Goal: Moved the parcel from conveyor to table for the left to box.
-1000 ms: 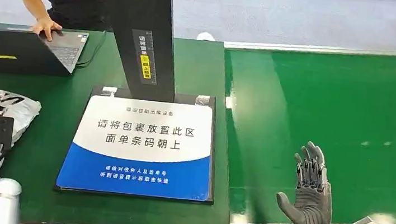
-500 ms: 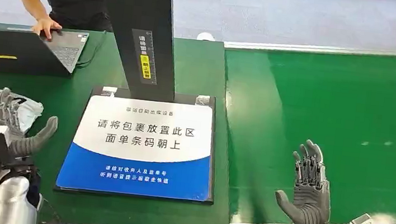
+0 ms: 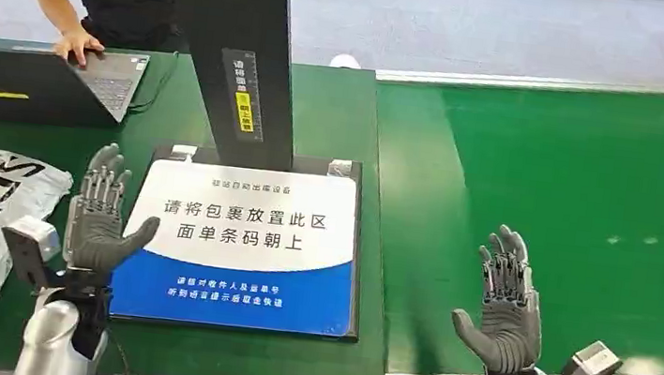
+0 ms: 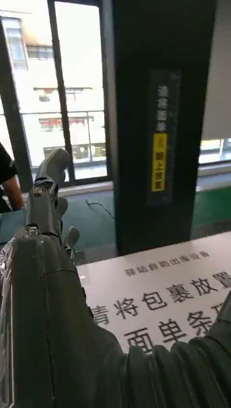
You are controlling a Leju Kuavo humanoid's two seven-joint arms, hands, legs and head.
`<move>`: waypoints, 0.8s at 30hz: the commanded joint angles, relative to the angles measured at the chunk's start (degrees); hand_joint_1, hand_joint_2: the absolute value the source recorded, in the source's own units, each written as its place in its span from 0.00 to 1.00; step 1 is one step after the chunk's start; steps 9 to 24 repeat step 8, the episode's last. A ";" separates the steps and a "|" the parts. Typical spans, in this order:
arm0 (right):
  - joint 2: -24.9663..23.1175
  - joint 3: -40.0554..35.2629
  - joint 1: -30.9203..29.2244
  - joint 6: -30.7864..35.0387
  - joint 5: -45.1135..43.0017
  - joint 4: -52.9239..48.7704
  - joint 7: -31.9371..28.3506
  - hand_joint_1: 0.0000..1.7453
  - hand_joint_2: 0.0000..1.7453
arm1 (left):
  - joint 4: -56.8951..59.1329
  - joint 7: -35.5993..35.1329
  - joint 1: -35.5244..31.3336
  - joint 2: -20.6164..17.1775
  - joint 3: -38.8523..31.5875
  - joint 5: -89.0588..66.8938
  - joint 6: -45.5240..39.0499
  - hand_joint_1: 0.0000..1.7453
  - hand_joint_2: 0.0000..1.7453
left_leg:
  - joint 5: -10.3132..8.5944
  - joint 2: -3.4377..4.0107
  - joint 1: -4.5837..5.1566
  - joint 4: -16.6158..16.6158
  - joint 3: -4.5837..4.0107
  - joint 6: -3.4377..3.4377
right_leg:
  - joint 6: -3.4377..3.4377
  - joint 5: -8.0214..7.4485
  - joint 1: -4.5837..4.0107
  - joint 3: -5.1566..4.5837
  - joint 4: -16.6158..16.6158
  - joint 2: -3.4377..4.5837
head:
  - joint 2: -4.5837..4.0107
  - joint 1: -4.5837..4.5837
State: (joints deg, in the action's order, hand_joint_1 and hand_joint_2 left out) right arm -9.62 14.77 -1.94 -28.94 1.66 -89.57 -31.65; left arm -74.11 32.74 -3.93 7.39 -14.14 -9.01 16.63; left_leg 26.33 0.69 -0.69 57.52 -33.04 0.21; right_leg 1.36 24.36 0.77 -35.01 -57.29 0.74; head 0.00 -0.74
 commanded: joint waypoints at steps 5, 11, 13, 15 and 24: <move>1.46 -5.78 -3.23 0.36 0.66 7.82 -0.33 0.00 1.00 | 6.34 -0.79 0.18 -0.31 4.71 3.05 -0.70 0.00 1.00 | 0.00 0.02 0.05 -0.14 0.22 -0.01 | -0.07 -0.01 0.02 0.14 0.07 0.01 | 0.00 -0.02; 1.51 -5.76 -3.25 0.40 0.55 7.91 -0.37 0.00 1.00 | 6.23 -1.35 0.37 -0.36 4.42 3.28 -0.98 0.00 1.00 | 0.00 0.02 0.04 -0.10 0.16 -0.02 | -0.06 -0.01 0.01 0.10 0.05 0.01 | 0.00 -0.02; 1.51 -5.76 -3.25 0.40 0.55 7.91 -0.37 0.00 1.00 | 6.23 -1.35 0.37 -0.36 4.42 3.28 -0.98 0.00 1.00 | 0.00 0.02 0.04 -0.10 0.16 -0.02 | -0.06 -0.01 0.01 0.10 0.05 0.01 | 0.00 -0.02; 1.51 -5.76 -3.25 0.40 0.55 7.91 -0.37 0.00 1.00 | 6.23 -1.35 0.37 -0.36 4.42 3.28 -0.98 0.00 1.00 | 0.00 0.02 0.04 -0.10 0.16 -0.02 | -0.06 -0.01 0.01 0.10 0.05 0.01 | 0.00 -0.02; 1.51 -5.76 -3.25 0.40 0.55 7.91 -0.37 0.00 1.00 | 6.23 -1.35 0.37 -0.36 4.42 3.28 -0.98 0.00 1.00 | 0.00 0.02 0.04 -0.10 0.16 -0.02 | -0.06 -0.01 0.01 0.10 0.05 0.01 | 0.00 -0.02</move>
